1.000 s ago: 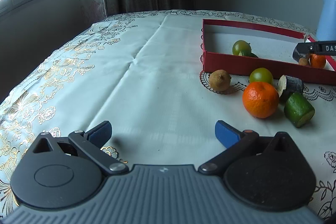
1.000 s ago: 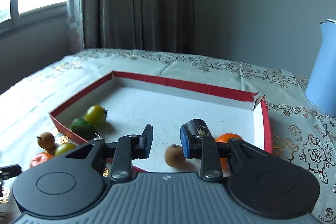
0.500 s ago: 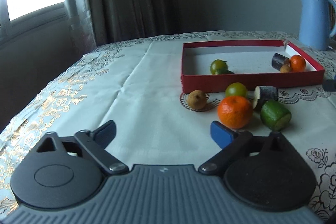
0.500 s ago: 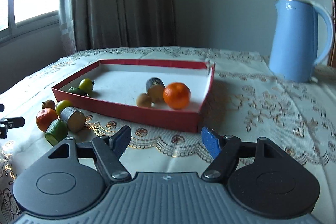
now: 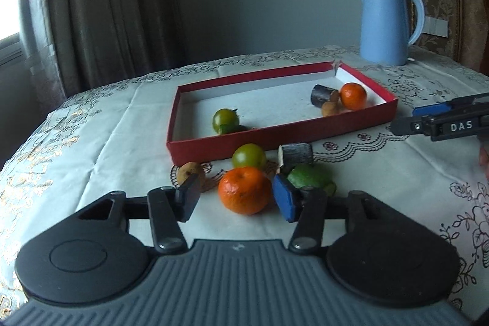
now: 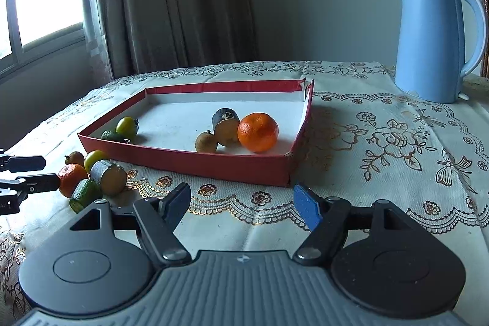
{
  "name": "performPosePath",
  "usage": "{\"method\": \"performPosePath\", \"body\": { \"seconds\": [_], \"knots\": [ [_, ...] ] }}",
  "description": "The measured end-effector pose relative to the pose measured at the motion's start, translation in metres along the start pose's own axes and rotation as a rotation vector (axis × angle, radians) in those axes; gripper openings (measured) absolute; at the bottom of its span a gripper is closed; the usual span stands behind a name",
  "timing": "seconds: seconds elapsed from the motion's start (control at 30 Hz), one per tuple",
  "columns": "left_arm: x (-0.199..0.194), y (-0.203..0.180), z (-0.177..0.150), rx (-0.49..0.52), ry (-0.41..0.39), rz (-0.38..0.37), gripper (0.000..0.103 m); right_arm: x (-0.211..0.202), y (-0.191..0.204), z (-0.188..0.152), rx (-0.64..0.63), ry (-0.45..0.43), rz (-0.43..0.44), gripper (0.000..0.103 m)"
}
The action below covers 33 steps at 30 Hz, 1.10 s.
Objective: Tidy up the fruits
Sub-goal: 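Lower the left gripper onto the loose tangerine and close on it, then carry the tangerine into the tray with the left gripper and open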
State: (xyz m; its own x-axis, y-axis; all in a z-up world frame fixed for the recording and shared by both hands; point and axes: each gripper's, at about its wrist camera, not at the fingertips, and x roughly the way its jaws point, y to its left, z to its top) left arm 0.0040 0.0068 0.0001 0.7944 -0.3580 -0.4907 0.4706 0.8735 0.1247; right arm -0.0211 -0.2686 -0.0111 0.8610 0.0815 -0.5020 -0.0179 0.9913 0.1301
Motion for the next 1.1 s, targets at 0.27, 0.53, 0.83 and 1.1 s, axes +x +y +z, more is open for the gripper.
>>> {"method": "performPosePath", "body": {
  "seconds": [0.27, 0.53, 0.83, 1.1],
  "knots": [
    [0.023, -0.001, 0.002, 0.0, 0.054, -0.015, 0.06, 0.0, -0.002, 0.0, 0.01, 0.004, 0.011, 0.074],
    [0.034, 0.014, 0.0, -0.085, 0.094, -0.079, 0.042, 0.002, -0.006, 0.0, 0.039, 0.018, 0.023, 0.074],
    [0.024, 0.012, 0.002, -0.114, 0.07, -0.05, 0.041, 0.003, -0.009, 0.0, 0.058, 0.021, 0.028, 0.074],
    [0.008, -0.01, 0.043, -0.069, -0.05, -0.007, 0.041, 0.003, -0.009, 0.0, 0.058, 0.023, 0.027, 0.074]
  ]
}}
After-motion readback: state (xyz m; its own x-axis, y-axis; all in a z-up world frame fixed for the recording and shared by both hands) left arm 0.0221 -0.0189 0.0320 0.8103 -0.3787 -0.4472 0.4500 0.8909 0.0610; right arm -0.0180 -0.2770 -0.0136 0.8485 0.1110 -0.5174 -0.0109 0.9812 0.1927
